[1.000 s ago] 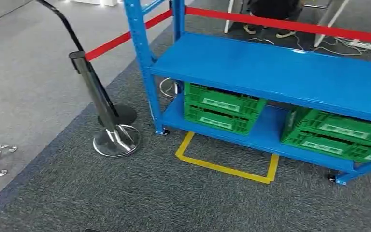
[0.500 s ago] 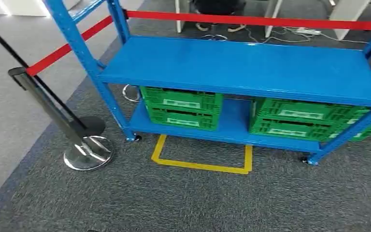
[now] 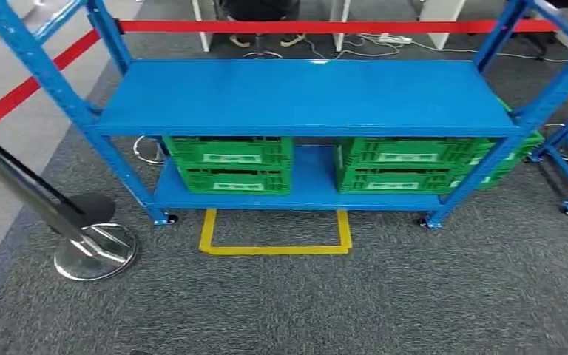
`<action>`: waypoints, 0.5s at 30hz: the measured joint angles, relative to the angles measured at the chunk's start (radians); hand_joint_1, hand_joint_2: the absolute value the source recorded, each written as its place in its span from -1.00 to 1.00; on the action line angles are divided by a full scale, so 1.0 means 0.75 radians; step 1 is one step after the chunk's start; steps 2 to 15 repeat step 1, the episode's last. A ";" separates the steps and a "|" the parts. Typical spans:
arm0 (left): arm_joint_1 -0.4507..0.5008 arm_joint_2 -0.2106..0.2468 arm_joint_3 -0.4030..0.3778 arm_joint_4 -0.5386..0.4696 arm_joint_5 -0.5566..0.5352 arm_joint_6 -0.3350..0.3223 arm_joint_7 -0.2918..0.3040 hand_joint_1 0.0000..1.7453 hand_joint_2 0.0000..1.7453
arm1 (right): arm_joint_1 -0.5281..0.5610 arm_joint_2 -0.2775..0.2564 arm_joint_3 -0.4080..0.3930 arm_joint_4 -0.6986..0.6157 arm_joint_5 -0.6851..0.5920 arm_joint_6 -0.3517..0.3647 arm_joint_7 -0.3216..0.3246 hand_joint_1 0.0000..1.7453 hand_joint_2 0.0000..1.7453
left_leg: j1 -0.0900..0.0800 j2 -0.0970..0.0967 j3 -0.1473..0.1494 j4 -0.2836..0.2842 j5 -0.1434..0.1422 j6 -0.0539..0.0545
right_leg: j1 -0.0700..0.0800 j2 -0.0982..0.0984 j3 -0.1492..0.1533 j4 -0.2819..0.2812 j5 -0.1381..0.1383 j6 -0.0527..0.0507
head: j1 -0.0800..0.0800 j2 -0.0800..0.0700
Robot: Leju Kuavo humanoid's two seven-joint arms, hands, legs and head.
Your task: Take the parts from the cabinet and place them on the table.
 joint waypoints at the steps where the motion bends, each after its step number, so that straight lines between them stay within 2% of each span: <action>1: 0.003 0.000 0.001 0.000 0.000 0.000 0.000 -1.00 -1.00 | -0.005 0.000 0.000 0.000 0.000 0.002 0.001 -1.00 -1.00 | -0.011 0.011 -0.003 0.006 -0.008 -0.011 | 0.013 -0.018 0.016 -0.028 -0.018 -0.011 | 0.003 0.000; 15: 0.003 0.000 0.001 0.000 0.000 0.000 0.000 -1.00 -1.00 | -0.005 0.000 0.000 0.000 0.000 0.002 0.001 -1.00 -1.00 | -0.011 0.011 -0.003 0.006 -0.008 -0.011 | 0.013 -0.018 0.016 -0.028 -0.018 -0.011 | 0.003 0.000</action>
